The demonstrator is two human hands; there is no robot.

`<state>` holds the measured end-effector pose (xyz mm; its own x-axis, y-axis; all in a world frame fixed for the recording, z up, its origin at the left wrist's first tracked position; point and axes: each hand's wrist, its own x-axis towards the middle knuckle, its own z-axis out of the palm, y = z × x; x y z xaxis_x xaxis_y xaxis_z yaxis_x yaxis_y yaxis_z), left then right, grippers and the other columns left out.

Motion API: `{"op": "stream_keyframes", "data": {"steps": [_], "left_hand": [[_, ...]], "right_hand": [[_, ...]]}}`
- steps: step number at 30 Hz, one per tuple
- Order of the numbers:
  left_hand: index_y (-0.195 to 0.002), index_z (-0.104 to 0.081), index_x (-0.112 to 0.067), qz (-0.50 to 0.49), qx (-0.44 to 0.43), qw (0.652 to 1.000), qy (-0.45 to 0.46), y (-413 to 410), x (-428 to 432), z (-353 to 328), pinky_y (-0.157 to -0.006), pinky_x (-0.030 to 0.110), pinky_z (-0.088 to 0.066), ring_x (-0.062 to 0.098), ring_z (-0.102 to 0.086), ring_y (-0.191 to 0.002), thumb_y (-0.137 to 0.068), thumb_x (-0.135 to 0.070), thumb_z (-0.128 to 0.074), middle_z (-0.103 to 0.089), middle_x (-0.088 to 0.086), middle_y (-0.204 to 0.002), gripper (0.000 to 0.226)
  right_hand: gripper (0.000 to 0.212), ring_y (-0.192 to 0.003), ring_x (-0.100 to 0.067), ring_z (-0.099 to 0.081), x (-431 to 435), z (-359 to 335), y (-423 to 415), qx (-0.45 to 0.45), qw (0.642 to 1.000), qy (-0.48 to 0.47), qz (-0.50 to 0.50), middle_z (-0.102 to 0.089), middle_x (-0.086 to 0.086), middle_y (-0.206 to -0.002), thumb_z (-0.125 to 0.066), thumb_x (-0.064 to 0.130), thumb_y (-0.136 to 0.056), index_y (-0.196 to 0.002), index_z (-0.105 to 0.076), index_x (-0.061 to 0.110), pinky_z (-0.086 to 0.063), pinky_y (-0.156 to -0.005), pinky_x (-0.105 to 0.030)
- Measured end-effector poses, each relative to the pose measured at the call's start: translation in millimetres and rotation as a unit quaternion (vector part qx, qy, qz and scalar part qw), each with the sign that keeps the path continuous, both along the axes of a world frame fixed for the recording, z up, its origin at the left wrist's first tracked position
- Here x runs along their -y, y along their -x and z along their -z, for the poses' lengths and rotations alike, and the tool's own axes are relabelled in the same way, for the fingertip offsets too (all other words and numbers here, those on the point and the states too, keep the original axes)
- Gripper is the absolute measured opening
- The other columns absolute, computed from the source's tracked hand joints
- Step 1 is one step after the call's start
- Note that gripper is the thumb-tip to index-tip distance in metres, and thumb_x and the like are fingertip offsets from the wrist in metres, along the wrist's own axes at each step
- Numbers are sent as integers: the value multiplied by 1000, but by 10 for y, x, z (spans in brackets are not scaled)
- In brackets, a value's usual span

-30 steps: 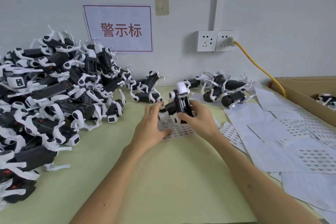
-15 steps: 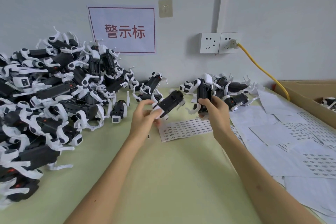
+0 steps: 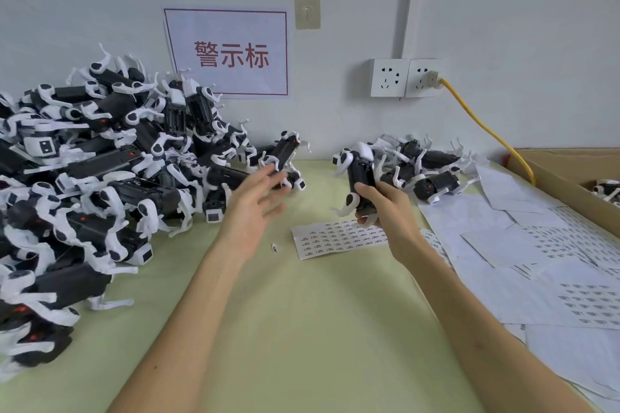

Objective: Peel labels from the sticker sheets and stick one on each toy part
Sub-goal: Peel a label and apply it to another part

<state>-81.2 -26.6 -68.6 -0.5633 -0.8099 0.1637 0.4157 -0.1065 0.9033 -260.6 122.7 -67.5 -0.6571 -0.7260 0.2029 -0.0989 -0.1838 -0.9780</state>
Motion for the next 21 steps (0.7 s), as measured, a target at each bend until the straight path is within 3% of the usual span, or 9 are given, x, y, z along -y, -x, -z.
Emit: {"op": "stream_keyframes", "data": {"steps": [2,5,8,11,13,16,18,21], "left_hand": [[-122,-67,-20,37,86,995,19,43,-118,12,-84,33,-53,19,-72,-99,-107,-31,-47,-76,3,-119,27],[-123,-69,-18,110,169,978,48,130,-268,49,-85,33,-52,18,-73,-95,-104,-50,-45,-76,2,-118,45],[-116,-70,-18,173,145,974,29,198,-406,63,-74,31,-50,14,-70,-82,-92,-56,-56,-76,-1,-104,48],[-106,-77,-29,193,106,975,3,232,-499,59,-82,31,-51,13,-70,-92,-89,-60,-56,-75,-4,-103,41],[-101,-81,-33,182,71,981,-17,230,-521,44,-77,26,-54,10,-70,-96,-89,-63,-52,-76,-6,-104,43],[-103,-80,-30,159,36,986,-42,221,-520,39,-76,28,-55,13,-70,-99,-90,-64,-51,-75,-2,-108,47],[-109,-77,-25,159,28,986,-44,219,-521,42,-76,30,-57,16,-71,-99,-92,-62,-50,-74,1,-110,49],[-124,-68,-20,155,57,986,-28,221,-542,43,-84,31,-58,20,-70,-110,-90,-62,-51,-72,6,-122,57]], "right_hand": [[26,-56,-14,-48,-8,-5,-32,-28,999,-7,-46,-60,0,-66,-59,24,-102,-80,-63,12,-40,-56,-23],[29,-59,-14,-41,14,8,-81,-36,994,-3,-105,-51,-4,-70,-53,27,-106,-84,-62,9,-34,-55,-22],[25,-62,-15,-39,43,15,-150,-13,986,11,-164,-51,-5,-73,-53,27,-105,-96,-68,10,-30,-54,-24],[26,-67,-14,-46,49,13,-225,20,978,18,-209,-60,-4,-89,-55,27,-103,-123,-71,26,-34,-53,-22],[31,-74,-19,-47,56,9,-267,14,973,15,-230,-63,-7,-100,-55,26,-103,-131,-67,29,-35,-55,-24],[35,-85,-26,-52,62,-1,-317,-4,974,8,-225,-69,-8,-117,-55,24,-103,-136,-64,31,-41,-62,-26],[35,-93,-20,-65,60,-5,-347,-2,977,11,-212,-72,-2,-124,-55,22,-103,-136,-64,31,-51,-67,-27],[31,-101,-14,-71,62,12,-352,7,983,6,-186,-74,2,-120,-57,24,-103,-132,-67,30,-56,-72,-27]]}}
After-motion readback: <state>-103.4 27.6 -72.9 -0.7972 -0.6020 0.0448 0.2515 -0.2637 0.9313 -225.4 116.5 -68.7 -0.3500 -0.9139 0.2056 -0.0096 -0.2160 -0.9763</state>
